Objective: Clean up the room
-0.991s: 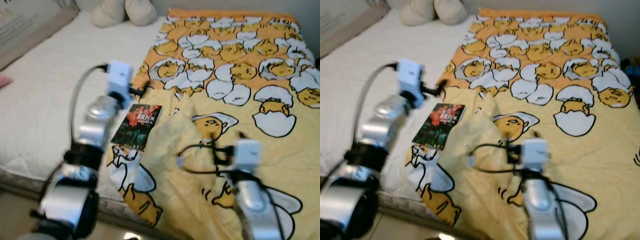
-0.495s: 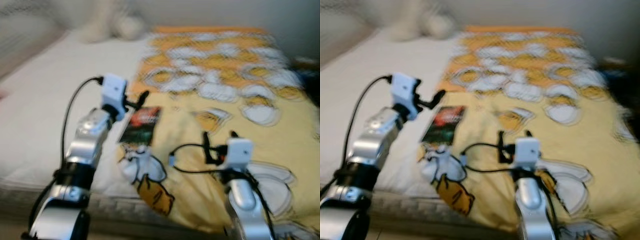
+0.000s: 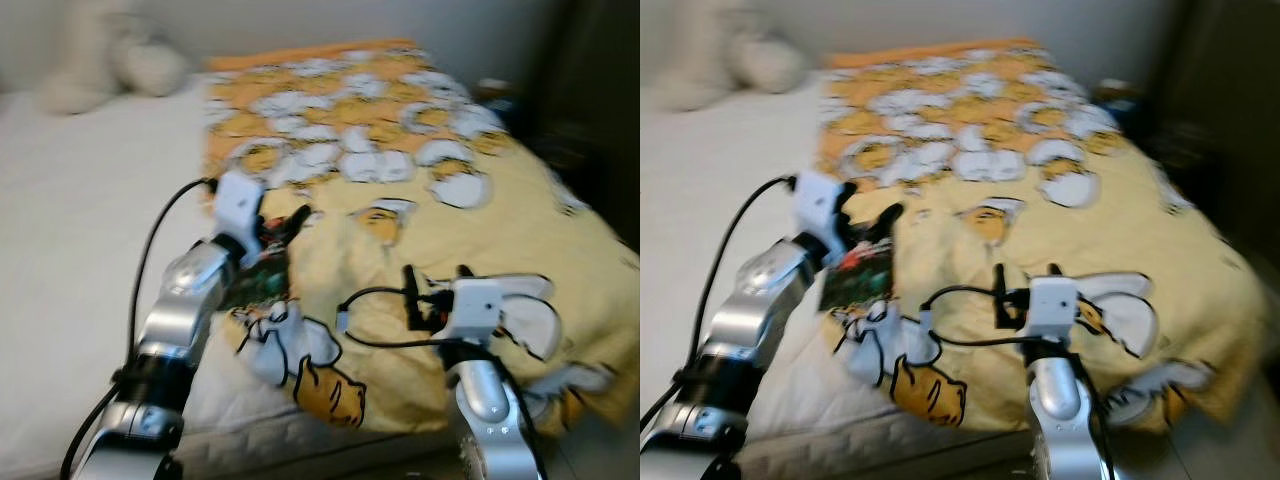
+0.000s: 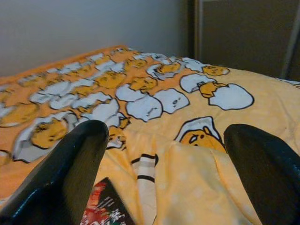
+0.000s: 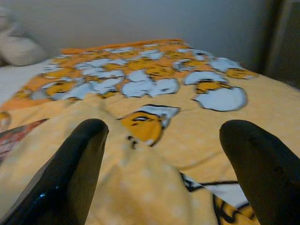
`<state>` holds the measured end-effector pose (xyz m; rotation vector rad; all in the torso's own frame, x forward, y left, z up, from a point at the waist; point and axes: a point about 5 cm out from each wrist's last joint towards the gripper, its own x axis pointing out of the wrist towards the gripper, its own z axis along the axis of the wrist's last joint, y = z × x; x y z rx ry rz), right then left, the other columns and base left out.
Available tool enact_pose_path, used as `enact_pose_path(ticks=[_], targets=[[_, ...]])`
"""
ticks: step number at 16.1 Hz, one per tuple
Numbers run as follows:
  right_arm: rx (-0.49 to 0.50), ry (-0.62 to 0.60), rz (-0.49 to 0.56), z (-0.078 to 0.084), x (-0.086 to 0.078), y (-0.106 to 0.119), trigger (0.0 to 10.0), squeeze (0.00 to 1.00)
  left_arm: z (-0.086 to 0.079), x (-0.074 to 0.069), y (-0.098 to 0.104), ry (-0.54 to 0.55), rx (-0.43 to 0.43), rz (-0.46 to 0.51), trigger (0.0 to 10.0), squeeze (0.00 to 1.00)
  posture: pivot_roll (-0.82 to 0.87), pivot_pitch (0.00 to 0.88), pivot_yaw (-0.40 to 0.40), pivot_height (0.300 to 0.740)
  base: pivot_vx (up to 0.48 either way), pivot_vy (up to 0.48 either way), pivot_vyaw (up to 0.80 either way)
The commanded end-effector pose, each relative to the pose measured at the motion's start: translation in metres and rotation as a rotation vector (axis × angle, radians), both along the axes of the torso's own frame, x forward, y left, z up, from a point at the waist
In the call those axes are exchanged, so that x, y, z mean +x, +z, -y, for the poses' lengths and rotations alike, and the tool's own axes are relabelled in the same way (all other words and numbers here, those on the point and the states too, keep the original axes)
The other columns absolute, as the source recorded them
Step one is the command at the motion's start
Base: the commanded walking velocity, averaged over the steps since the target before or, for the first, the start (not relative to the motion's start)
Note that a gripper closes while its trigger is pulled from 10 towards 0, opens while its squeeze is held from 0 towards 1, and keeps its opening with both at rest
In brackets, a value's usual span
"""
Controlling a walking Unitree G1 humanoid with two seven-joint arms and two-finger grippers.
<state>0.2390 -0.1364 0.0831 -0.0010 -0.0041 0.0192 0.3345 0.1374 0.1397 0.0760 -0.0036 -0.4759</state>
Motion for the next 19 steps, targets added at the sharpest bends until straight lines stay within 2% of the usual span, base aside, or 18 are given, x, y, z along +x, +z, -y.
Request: enact_pose_path(ticks=[1,5,11,12,14,15,17,19], targets=[[-0.006,-0.030,0.016,0.011,-0.002,0.003,10.0,0.00,0.011,0.000,0.007,-0.033,-0.004,0.023,10.0,0.00,-0.10,0.000,0.087,0.740,0.277,0.390,-0.80],[-0.016,-0.037,0.014,0.013,-0.004,0.003,10.0,0.00,0.004,0.004,0.007,-0.005,0.032,0.006,10.0,0.00,-0.10,0.000,0.086,0.740,0.211,0.293,-0.70],[-0.009,-0.025,0.010,0.010,-0.008,0.002,10.0,0.00,-0.007,0.005,0.004,0.049,0.045,-0.026,10.0,0.00,-0.10,0.000,0.096,0.740,0.000,0.000,0.00],[-0.008,-0.023,0.005,0.009,-0.010,0.002,10.0,0.00,-0.013,0.007,0.002,0.087,0.056,-0.047,10.0,0.00,-0.10,0.000,0.096,0.740,0.000,0.000,0.00],[-0.004,-0.021,0.009,0.008,-0.014,0.005,10.0,0.00,-0.034,0.020,-0.007,0.199,0.040,-0.148,10.0,0.00,-0.10,0.033,0.103,0.740,0.000,0.000,0.00],[-0.002,-0.021,0.008,0.008,-0.016,0.006,10.0,0.00,-0.038,0.021,-0.009,0.213,0.046,-0.170,10.0,0.00,-0.10,0.042,0.103,0.740,0.000,0.000,0.00],[0.006,-0.016,-0.009,0.007,-0.028,0.008,10.0,0.00,-0.064,0.029,-0.015,0.305,0.049,-0.238,10.0,0.00,-0.12,0.102,0.106,0.740,0.000,0.000,0.00],[0.002,-0.007,-0.041,0.009,-0.042,0.006,10.0,0.00,-0.082,0.030,-0.026,0.385,0.066,-0.309,10.0,0.00,-0.14,0.146,0.101,0.740,0.000,0.000,0.00]])
